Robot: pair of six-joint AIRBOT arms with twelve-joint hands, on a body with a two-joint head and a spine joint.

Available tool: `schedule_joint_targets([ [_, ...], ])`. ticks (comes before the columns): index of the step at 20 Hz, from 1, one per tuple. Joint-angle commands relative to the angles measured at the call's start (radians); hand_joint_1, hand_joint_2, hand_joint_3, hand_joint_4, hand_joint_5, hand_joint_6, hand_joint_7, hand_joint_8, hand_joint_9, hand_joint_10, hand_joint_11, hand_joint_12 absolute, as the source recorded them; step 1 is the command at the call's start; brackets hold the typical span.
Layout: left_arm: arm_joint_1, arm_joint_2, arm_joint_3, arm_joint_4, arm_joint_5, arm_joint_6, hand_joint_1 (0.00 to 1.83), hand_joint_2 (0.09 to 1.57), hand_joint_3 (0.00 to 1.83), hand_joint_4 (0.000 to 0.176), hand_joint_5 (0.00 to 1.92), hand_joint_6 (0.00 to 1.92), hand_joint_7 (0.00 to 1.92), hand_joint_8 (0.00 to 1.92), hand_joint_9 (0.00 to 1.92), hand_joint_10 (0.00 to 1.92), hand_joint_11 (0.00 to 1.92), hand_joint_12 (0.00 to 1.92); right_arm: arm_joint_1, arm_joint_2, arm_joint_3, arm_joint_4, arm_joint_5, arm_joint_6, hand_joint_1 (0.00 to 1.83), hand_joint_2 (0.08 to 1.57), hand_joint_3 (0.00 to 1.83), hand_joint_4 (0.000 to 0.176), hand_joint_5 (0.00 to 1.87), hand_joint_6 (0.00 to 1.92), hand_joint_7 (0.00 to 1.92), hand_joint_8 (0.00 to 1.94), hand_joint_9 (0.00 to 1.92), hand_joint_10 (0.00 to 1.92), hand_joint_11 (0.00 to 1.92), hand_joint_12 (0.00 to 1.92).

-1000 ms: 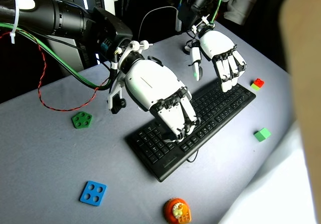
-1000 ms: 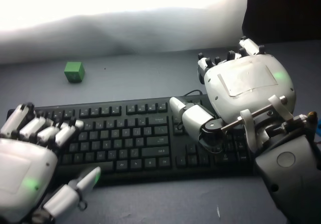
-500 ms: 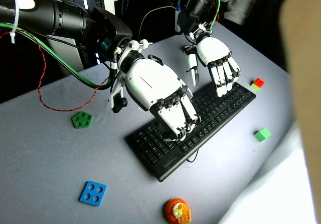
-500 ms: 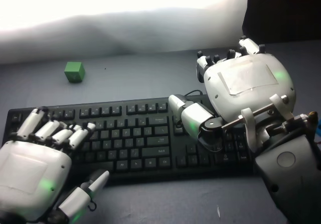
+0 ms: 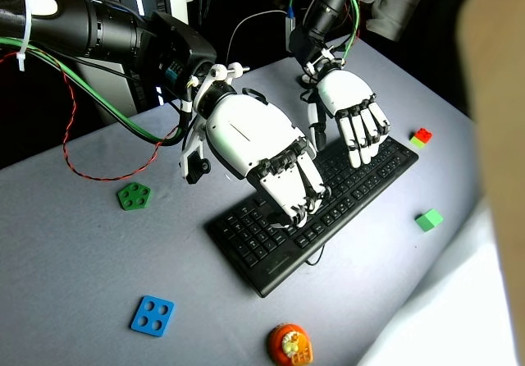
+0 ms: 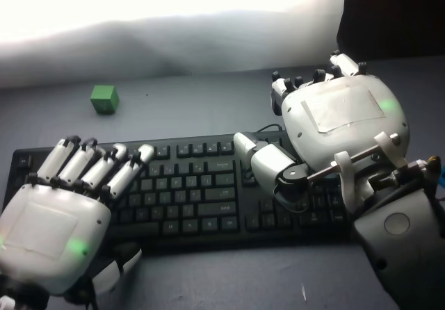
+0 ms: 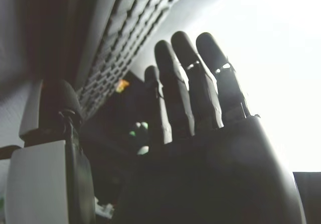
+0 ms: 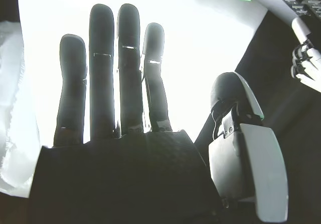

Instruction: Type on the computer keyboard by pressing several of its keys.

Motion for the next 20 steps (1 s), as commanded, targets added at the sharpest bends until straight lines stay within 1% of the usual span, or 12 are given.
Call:
schedule_joint_targets([
  [1, -0.014, -0.004, 0.016, 0.000, -0.077, 0.024, 0.96, 0.94, 0.00, 0.122, 0.16, 0.00, 0.34, 0.00, 0.09, 0.87, 0.00, 1.50, -0.001, 0.003, -0.005, -0.097, 0.055, 0.004, 0.08, 1.26, 0.00, 0.000, 0.47, 0.78, 0.78, 0.24, 0.56, 1.08, 0.17, 1.79],
  [3, -0.025, -0.002, 0.017, 0.000, -0.074, 0.022, 0.93, 0.94, 0.00, 0.111, 0.16, 0.00, 0.33, 0.00, 0.09, 0.88, 0.00, 1.50, -0.002, 0.003, -0.006, -0.098, 0.054, 0.004, 0.06, 1.27, 0.00, 0.000, 0.47, 0.78, 0.78, 0.25, 0.56, 1.08, 0.17, 1.79],
  [6, -0.016, 0.005, 0.007, 0.000, -0.076, 0.020, 0.87, 0.96, 0.00, 0.104, 0.15, 0.00, 0.34, 0.00, 0.08, 0.92, 0.00, 1.49, -0.004, 0.003, -0.007, -0.098, 0.052, 0.004, 0.06, 1.27, 0.00, 0.000, 0.47, 0.78, 0.78, 0.24, 0.55, 1.08, 0.16, 1.79],
  [7, -0.015, 0.007, 0.005, 0.000, -0.076, 0.020, 0.73, 1.04, 0.02, 0.091, 0.19, 0.02, 0.37, 0.02, 0.11, 0.93, 0.00, 1.50, -0.005, 0.003, -0.007, -0.098, 0.052, 0.004, 0.06, 1.27, 0.00, 0.000, 0.47, 0.78, 0.78, 0.25, 0.55, 1.08, 0.17, 1.79],
  [8, -0.018, 0.008, 0.005, 0.000, -0.076, 0.020, 0.60, 1.09, 0.05, 0.084, 0.19, 0.02, 0.37, 0.02, 0.11, 0.93, 0.00, 1.50, -0.005, 0.003, -0.007, -0.098, 0.051, 0.004, 0.06, 1.27, 0.00, 0.000, 0.48, 0.78, 0.78, 0.25, 0.56, 1.08, 0.18, 1.79],
  [9, -0.022, 0.009, 0.005, 0.000, -0.077, 0.020, 0.38, 1.16, 0.07, 0.069, 0.22, 0.03, 0.40, 0.03, 0.13, 0.93, 0.00, 1.50, -0.005, 0.003, -0.007, -0.098, 0.050, 0.004, 0.06, 1.27, 0.00, 0.000, 0.48, 0.78, 0.78, 0.25, 0.56, 1.08, 0.18, 1.79],
  [10, -0.027, 0.011, 0.005, -0.001, -0.076, 0.021, 0.21, 1.22, 0.05, 0.060, 0.26, 0.04, 0.43, 0.04, 0.15, 0.92, 0.00, 1.49, -0.006, 0.003, -0.007, -0.098, 0.050, 0.004, 0.07, 1.27, 0.00, 0.000, 0.49, 0.78, 0.78, 0.25, 0.56, 1.08, 0.18, 1.79],
  [11, -0.028, 0.013, 0.003, -0.001, -0.075, 0.021, 0.04, 1.25, 0.03, 0.060, 0.28, 0.04, 0.44, 0.03, 0.16, 0.87, 0.00, 1.45, -0.006, 0.003, -0.007, -0.098, 0.049, 0.004, 0.08, 1.27, 0.00, 0.000, 0.49, 0.78, 0.78, 0.25, 0.56, 1.08, 0.18, 1.79],
  [12, -0.028, 0.015, 0.001, -0.001, -0.071, 0.020, 0.01, 1.26, 0.02, 0.051, 0.29, 0.04, 0.45, 0.03, 0.17, 0.86, 0.00, 1.45, -0.008, 0.003, -0.008, -0.098, 0.047, 0.004, 0.08, 1.27, 0.00, 0.000, 0.49, 0.77, 0.78, 0.24, 0.57, 1.07, 0.19, 1.78],
  [17, -0.024, 0.014, 0.005, -0.001, -0.073, 0.016, 0.00, 1.21, 0.00, 0.051, 0.32, 0.04, 0.49, 0.04, 0.20, 0.85, 0.00, 1.48, -0.010, 0.003, -0.009, -0.098, 0.045, 0.004, 0.10, 1.27, 0.00, 0.000, 0.49, 0.76, 0.78, 0.24, 0.57, 1.06, 0.18, 1.79],
  [18, -0.023, 0.011, 0.007, -0.001, -0.074, 0.018, 0.00, 1.21, 0.00, 0.048, 0.32, 0.04, 0.49, 0.03, 0.21, 0.85, 0.00, 1.49, -0.010, 0.003, -0.009, -0.098, 0.045, 0.004, 0.10, 1.27, 0.00, 0.000, 0.49, 0.76, 0.78, 0.24, 0.57, 1.06, 0.18, 1.78],
  [20, -0.024, 0.003, 0.017, -0.001, -0.076, 0.021, 0.00, 1.22, 0.00, 0.051, 0.30, 0.03, 0.48, 0.02, 0.19, 0.86, 0.00, 1.49, -0.010, 0.003, -0.009, -0.098, 0.045, 0.005, 0.10, 1.27, 0.00, 0.000, 0.49, 0.76, 0.79, 0.23, 0.58, 1.05, 0.18, 1.77],
])
